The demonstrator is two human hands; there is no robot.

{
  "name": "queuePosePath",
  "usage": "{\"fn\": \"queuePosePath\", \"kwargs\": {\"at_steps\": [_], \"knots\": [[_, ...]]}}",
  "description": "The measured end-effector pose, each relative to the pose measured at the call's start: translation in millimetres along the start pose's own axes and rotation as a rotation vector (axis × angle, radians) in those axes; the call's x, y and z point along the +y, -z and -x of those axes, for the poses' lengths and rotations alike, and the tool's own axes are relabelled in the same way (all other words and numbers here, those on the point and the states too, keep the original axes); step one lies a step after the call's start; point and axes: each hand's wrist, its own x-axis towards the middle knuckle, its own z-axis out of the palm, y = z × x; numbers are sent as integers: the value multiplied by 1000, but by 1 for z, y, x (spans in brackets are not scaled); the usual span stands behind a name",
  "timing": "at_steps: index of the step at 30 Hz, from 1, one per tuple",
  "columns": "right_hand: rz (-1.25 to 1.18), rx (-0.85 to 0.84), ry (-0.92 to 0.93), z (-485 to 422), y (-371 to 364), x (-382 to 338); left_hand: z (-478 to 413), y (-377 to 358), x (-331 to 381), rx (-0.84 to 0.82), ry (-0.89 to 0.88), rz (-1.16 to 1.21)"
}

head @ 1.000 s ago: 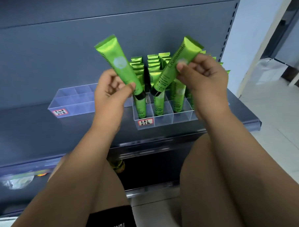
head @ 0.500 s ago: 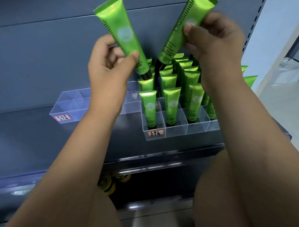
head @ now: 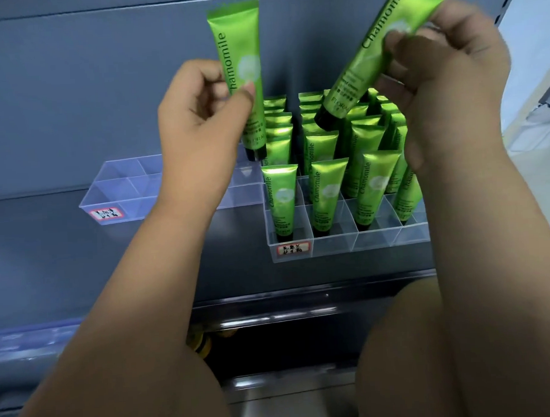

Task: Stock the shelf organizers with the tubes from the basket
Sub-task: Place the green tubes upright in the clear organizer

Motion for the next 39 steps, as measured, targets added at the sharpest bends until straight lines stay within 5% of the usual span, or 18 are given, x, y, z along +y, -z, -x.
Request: {"fn": "queuePosePath", "kwargs": {"at_steps": [14, 39], "knots": [[105, 13, 9, 6, 2, 7, -6, 1, 0, 5, -19, 186], [329, -66, 77, 7, 3, 20, 6, -4, -20, -93, 131, 68]]}}
